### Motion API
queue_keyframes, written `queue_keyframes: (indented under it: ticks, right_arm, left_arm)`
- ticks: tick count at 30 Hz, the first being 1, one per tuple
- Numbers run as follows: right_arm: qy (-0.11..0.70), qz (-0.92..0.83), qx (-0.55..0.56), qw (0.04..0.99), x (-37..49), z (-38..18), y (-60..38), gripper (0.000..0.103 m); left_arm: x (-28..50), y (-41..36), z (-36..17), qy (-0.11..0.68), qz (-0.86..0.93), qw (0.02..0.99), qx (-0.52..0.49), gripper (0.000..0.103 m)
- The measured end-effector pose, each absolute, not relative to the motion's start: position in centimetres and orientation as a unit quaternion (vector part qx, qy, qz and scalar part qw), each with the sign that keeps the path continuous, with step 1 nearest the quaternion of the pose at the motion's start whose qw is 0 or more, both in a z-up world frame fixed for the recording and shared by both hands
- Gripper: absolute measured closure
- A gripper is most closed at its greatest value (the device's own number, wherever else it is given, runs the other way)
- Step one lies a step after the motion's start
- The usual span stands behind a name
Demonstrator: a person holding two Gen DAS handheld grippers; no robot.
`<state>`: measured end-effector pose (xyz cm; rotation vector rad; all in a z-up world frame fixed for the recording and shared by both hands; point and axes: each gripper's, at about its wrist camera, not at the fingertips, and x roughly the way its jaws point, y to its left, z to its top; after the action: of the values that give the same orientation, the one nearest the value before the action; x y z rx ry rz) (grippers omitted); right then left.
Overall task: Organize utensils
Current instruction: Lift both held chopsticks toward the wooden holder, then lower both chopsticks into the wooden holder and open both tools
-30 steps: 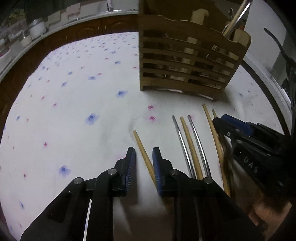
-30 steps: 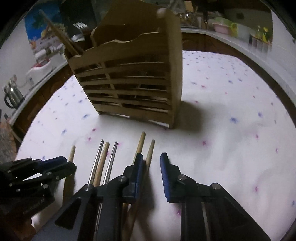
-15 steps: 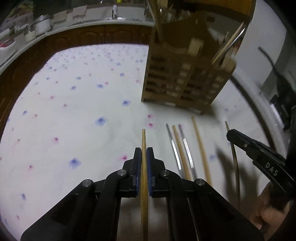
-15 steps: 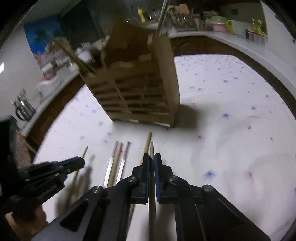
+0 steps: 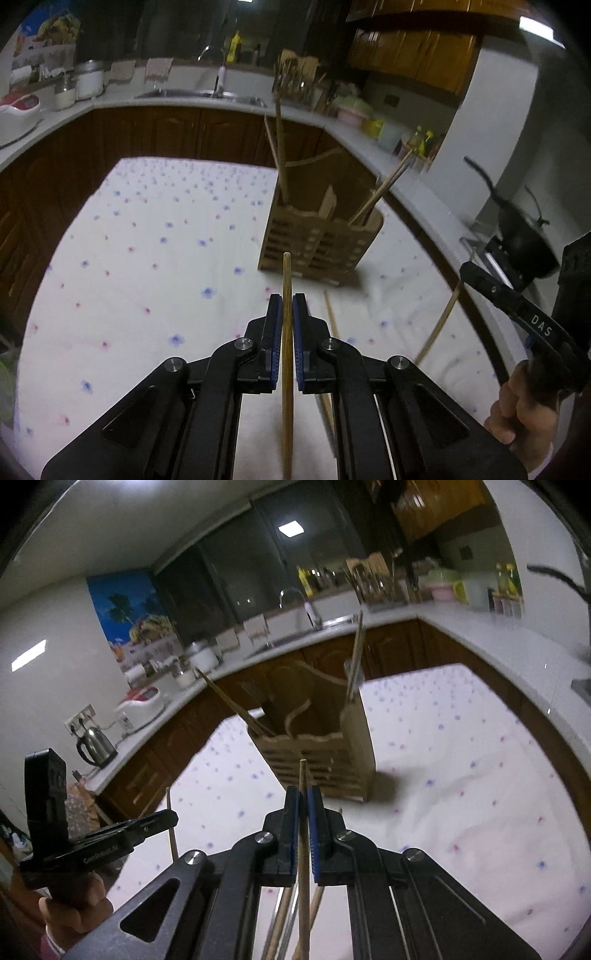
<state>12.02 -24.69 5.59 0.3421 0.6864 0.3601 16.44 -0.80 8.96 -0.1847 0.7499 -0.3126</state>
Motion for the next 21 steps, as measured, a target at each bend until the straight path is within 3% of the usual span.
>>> queue_keyframes:
  ticks: [8,21]
  right_arm:
    - [0.278,0.168,0.166,0.931,11.0,9.7,-25.6,0.098]
    - [0.264,0.161,0.171,0.936,11.0,10.5,-26.4,0.098]
  left_arm:
    - [15.6,-0.2,11.6,0.332,-0.152,0.927,-0.09,0.098]
    - [15.5,-0.4,13.1,0.314,-0.15,0.933,-0.088,0.098]
